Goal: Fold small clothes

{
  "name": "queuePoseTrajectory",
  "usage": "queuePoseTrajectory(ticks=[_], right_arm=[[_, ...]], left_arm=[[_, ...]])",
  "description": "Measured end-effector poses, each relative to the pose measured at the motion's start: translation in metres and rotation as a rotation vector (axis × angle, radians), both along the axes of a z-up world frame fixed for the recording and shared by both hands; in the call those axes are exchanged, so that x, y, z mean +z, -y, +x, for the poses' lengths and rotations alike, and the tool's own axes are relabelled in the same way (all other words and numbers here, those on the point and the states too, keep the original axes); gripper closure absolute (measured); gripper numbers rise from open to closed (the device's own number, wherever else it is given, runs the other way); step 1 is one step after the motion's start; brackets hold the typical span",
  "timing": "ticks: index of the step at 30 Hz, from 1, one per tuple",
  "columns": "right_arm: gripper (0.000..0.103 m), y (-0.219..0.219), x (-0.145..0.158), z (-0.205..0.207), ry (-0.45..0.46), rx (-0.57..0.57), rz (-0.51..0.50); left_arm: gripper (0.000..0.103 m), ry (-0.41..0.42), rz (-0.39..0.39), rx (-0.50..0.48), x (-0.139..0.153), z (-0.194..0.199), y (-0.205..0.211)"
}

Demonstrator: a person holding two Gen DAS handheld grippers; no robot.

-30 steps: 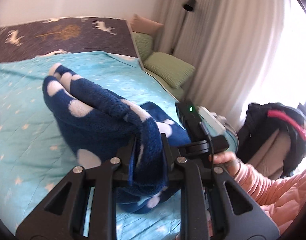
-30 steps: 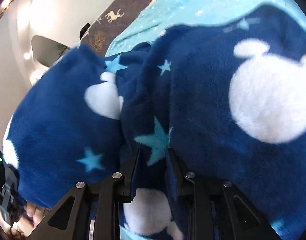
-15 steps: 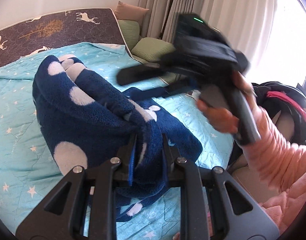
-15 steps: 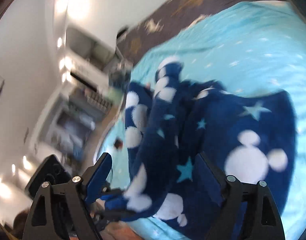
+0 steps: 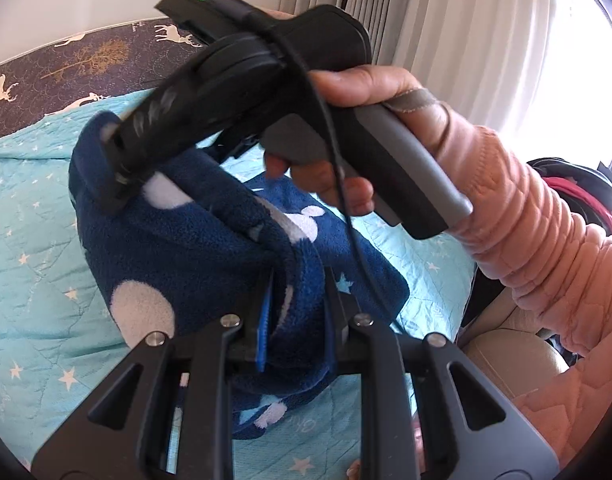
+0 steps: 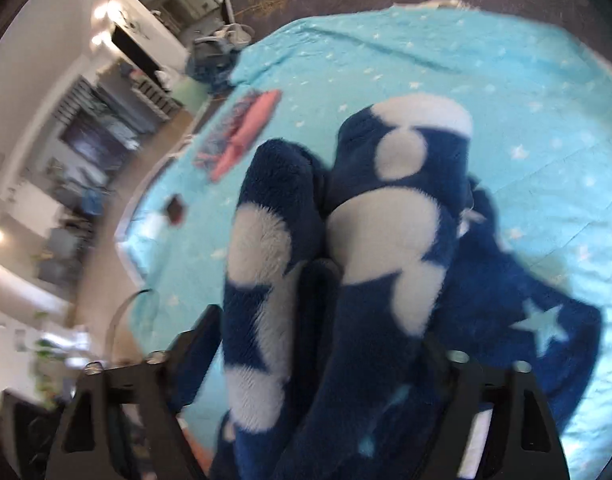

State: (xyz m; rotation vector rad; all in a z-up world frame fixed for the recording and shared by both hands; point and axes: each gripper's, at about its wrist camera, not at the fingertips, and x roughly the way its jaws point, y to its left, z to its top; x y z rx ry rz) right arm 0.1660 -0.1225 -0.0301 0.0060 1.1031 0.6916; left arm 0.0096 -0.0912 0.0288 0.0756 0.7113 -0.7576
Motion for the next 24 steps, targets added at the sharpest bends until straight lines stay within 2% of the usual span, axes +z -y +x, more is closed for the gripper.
queuePoseTrajectory(ticks=[1, 2, 3, 7, 9, 15, 18, 24], right_arm=[[0.061, 0.0, 0.003, -0.003, 0.013, -0.009, -0.024], [0.069, 0.001, 0.006, -0.006, 0.022, -0.022, -0.035], [0.073, 0.003, 0.008, -0.011, 0.041, -0.042, -0.041], [0.074, 0.019, 0.022, -0.028, 0.112, -0.074, -0.046], [0.074, 0.034, 0.039, -0.04, 0.133, -0.088, -0.036], [0.074, 0.086, 0.065, -0.052, 0.154, -0.172, -0.016], [0.074, 0.118, 0.061, -0.059, 0.136, -0.226, -0.01], [0.073, 0.163, 0.034, -0.063, 0.07, -0.314, -0.028]], left_arm=[[0.08, -0.001, 0.003, 0.0, 0.001, 0.0, 0.0], [0.08, -0.002, -0.001, -0.003, 0.002, 0.0, 0.002], [0.08, -0.001, -0.005, -0.01, 0.003, -0.001, 0.003], [0.08, 0.031, -0.011, -0.062, 0.013, -0.007, 0.017], [0.08, 0.052, -0.019, -0.094, 0.02, -0.01, 0.026], [0.08, 0.063, -0.073, -0.233, 0.038, -0.011, 0.06], [0.08, 0.046, -0.064, -0.294, 0.033, -0.009, 0.081], [0.08, -0.053, -0.032, -0.37, 0.008, 0.006, 0.121]])
